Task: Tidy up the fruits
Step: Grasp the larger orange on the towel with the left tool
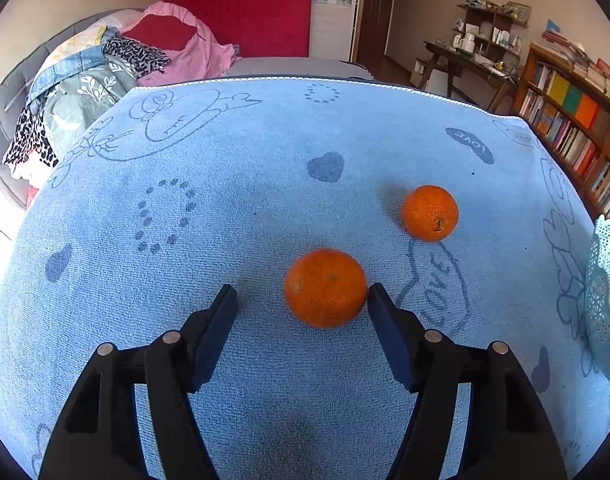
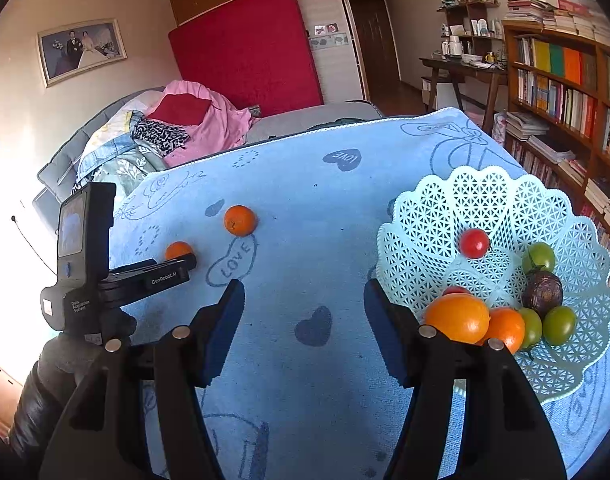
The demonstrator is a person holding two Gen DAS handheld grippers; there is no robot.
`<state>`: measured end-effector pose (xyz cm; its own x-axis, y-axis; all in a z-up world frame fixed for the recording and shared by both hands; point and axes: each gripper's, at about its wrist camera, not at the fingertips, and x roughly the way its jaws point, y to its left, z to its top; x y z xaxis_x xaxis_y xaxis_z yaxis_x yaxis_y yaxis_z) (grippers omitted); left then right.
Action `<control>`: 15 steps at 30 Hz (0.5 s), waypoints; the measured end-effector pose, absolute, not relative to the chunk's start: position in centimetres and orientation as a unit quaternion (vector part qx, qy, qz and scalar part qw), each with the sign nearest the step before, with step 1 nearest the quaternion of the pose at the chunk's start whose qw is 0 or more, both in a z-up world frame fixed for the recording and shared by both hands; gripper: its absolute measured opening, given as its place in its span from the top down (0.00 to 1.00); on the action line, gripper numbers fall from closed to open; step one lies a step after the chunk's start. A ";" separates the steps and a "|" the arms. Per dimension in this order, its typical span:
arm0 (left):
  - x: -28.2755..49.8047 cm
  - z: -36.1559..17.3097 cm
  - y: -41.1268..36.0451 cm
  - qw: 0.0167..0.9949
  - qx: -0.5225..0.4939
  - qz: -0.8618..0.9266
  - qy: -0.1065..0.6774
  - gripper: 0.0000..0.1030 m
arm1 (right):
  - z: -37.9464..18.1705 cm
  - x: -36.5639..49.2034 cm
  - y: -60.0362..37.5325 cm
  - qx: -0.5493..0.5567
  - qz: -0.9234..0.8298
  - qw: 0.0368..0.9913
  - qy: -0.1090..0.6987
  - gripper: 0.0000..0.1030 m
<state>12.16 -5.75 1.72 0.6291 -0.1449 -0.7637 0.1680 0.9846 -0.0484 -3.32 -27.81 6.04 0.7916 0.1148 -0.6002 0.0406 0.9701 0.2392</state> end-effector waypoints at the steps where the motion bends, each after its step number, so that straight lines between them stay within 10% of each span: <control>1: 12.3 1.7 -5.8 0.902 0.014 -0.088 0.422 0.39 | 6.0 -3.1 -27.5 0.117 0.022 0.939 0.324 0.38; 7: 12.2 1.8 -6.0 0.900 0.013 -0.116 0.420 0.61 | 5.5 -1.0 -25.7 0.097 0.038 0.936 0.337 0.38; 15: 11.7 2.1 -4.4 0.903 -0.018 -0.108 0.415 0.61 | 4.4 3.8 -22.9 0.065 0.057 0.930 0.357 0.38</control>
<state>11.70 -4.43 2.14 0.6326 -0.2106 -0.7453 0.1807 0.9759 -0.1224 3.82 -22.94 4.39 0.7387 0.1524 -0.6566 -0.0591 0.9850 0.1622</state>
